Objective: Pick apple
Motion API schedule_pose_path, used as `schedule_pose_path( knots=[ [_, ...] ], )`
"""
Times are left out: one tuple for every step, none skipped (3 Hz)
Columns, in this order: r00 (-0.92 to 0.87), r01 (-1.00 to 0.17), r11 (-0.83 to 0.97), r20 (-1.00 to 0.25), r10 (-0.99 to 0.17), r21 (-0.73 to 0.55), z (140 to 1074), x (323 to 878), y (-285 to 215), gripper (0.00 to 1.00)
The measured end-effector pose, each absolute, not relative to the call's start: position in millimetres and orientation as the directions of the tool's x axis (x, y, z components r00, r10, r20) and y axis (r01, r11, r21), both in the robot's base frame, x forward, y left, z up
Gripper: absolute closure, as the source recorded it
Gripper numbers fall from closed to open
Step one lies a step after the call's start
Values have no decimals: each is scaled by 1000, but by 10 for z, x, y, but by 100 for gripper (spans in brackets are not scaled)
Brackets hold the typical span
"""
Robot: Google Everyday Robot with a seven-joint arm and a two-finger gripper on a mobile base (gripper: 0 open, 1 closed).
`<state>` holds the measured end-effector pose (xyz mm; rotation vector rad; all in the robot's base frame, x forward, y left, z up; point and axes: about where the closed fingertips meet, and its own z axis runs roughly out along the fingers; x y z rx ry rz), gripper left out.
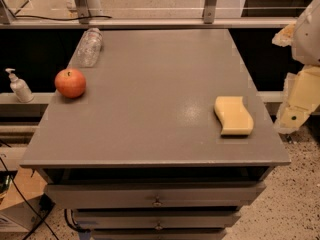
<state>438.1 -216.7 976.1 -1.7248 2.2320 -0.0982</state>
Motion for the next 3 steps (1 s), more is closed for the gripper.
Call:
schedule_pose_path(
  knots=[
    [-219, -931, 269, -209, -953, -249, 9769, 4384, -2159, 0],
    [-153, -943, 227, -292, -944, -242, 9771, 4448, -1895, 0],
    [-60, -954, 182, -441, -896, -240, 9739, 4538, -1414, 0]
  ],
)
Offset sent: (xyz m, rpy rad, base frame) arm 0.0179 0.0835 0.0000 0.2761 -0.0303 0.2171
